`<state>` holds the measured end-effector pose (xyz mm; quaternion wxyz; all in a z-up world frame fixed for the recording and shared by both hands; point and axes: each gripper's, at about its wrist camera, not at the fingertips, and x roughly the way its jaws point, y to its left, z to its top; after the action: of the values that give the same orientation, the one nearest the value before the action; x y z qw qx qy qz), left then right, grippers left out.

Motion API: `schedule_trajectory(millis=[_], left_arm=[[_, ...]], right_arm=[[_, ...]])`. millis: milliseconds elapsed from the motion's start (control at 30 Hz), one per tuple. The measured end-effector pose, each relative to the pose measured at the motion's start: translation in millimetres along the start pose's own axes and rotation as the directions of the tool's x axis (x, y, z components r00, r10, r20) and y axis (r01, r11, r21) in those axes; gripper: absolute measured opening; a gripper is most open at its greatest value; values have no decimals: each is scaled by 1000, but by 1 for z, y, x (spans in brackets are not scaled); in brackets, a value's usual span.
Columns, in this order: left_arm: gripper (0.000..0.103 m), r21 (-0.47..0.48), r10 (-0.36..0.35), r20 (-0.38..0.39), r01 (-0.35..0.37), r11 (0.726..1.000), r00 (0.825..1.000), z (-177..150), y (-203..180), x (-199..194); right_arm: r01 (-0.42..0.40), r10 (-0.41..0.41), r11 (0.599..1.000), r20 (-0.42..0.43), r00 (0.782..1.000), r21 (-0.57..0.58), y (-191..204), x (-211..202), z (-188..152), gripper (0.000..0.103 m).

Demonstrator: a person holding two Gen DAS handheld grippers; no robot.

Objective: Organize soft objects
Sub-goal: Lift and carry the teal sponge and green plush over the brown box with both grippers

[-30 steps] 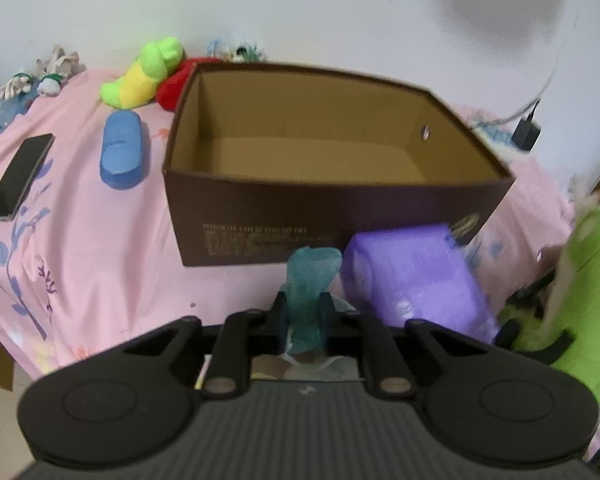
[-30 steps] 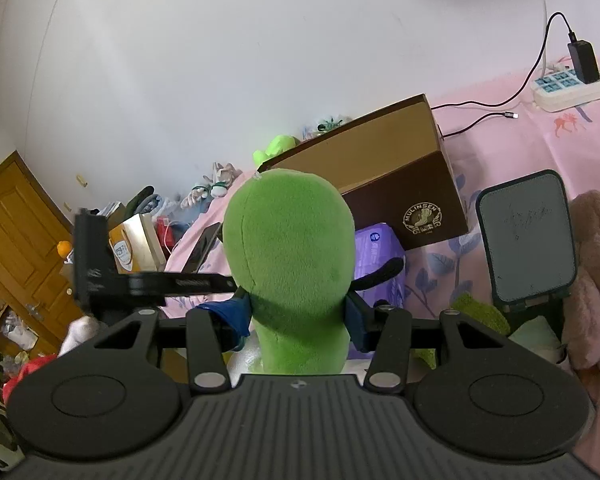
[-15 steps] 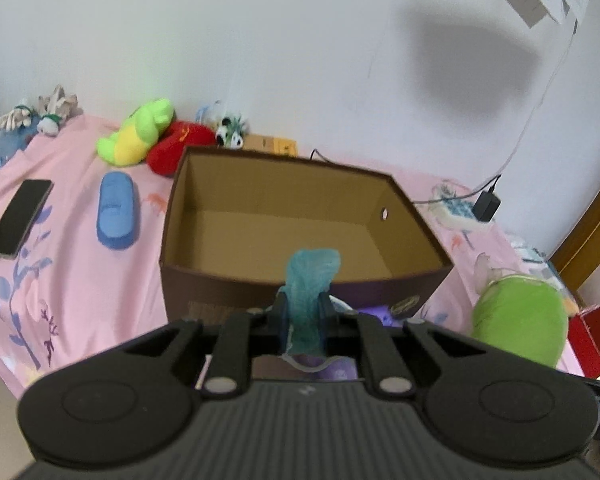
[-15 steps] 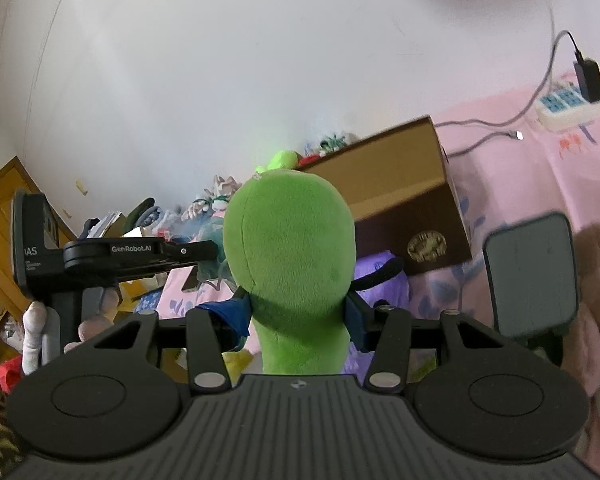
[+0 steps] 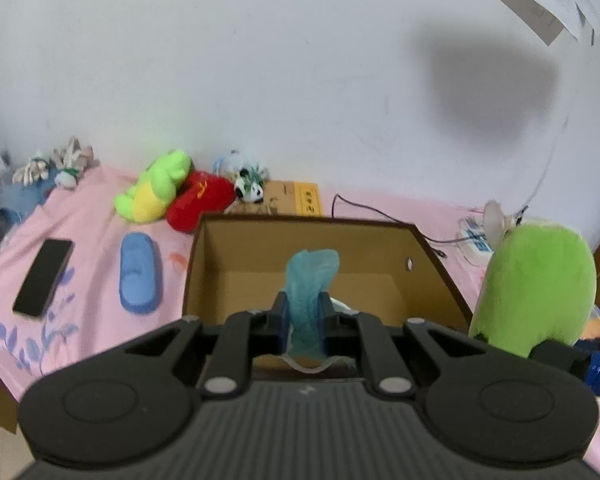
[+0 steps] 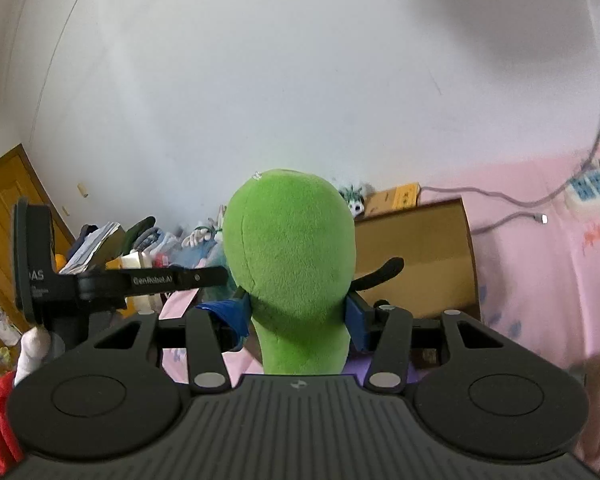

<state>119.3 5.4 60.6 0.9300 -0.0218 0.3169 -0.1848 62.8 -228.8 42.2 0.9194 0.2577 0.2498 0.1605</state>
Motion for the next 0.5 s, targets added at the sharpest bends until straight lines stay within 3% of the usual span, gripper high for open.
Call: schedule_trajectory(millis=[300, 500], left_arm=[[10, 55, 50, 37, -52, 997, 998, 41, -6, 24], [10, 68, 87, 5, -87, 994, 996, 45, -8, 52]], right_arm=[[35, -34, 998, 20, 999, -44, 7, 31, 53, 33], [89, -89, 993, -10, 996, -73, 6, 62, 56, 33]])
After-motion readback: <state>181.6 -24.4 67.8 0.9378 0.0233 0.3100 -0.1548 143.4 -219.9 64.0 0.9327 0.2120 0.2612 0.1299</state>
